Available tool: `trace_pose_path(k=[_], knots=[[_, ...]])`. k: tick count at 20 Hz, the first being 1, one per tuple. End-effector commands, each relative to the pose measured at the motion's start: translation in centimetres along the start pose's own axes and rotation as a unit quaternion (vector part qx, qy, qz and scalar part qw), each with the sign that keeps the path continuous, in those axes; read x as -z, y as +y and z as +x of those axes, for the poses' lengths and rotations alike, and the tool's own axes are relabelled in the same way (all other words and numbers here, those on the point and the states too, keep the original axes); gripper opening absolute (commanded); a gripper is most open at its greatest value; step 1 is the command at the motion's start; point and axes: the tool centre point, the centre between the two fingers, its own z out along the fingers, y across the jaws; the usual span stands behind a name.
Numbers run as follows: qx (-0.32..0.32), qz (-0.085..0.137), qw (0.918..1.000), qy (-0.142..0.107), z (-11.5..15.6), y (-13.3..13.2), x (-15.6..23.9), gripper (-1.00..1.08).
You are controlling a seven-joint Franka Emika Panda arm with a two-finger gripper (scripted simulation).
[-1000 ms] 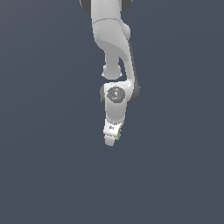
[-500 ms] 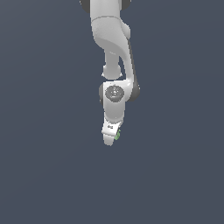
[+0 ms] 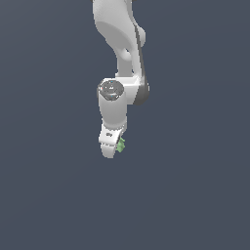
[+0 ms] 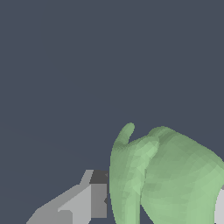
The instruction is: Pick up the object and move it to a goal position.
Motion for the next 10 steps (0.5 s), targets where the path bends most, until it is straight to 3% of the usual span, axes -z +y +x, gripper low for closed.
trace_pose_path(k=[1,10], knots=[[0.000,0.000,1.0000,0.000,-1.6,0.8,2.3,-1.00],[0.000,0.000,1.0000,0.001,-7.6,3.9,11.1,-1.00]])
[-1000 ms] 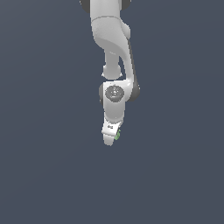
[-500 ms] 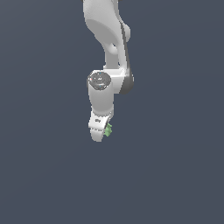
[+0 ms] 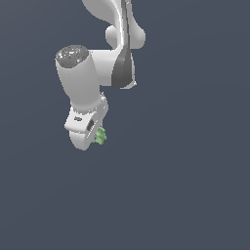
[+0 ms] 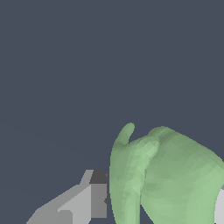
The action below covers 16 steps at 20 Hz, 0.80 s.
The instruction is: Pick up the object and move it to a goal position.
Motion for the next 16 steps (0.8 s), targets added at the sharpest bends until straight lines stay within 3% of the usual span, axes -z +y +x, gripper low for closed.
trace_pose_path(k=[1,16], knots=[[0.000,0.000,1.0000,0.000,-1.7,0.8,2.5,-1.00],[0.000,0.000,1.0000,-0.001,-9.4,5.3,13.5,-1.00]])
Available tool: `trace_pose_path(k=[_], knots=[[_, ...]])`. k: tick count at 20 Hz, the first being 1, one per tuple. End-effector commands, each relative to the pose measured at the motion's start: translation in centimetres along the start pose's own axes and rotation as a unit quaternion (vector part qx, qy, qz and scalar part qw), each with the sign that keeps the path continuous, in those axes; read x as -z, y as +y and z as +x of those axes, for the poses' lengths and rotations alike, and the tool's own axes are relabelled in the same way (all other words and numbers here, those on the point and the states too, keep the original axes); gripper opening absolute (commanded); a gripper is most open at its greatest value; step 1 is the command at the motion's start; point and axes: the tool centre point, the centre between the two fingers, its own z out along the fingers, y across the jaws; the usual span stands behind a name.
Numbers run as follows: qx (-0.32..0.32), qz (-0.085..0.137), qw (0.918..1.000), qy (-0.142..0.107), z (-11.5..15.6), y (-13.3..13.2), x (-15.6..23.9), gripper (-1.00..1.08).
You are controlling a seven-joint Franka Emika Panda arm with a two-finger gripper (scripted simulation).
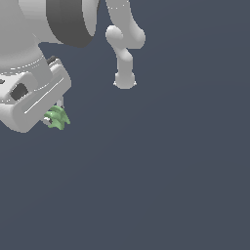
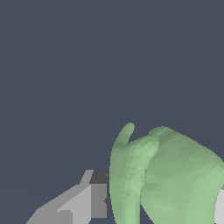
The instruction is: Pick up the object and move it to a goal position.
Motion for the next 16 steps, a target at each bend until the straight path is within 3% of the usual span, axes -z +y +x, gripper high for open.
trace_pose_path(k=[1,16], knots=[[0.000,0.001,1.0000,0.000,-0.8,0.5,1.2,-1.00],[0.000,0.000,1.0000,0.000,-2.6,1.7,3.7,-1.00]])
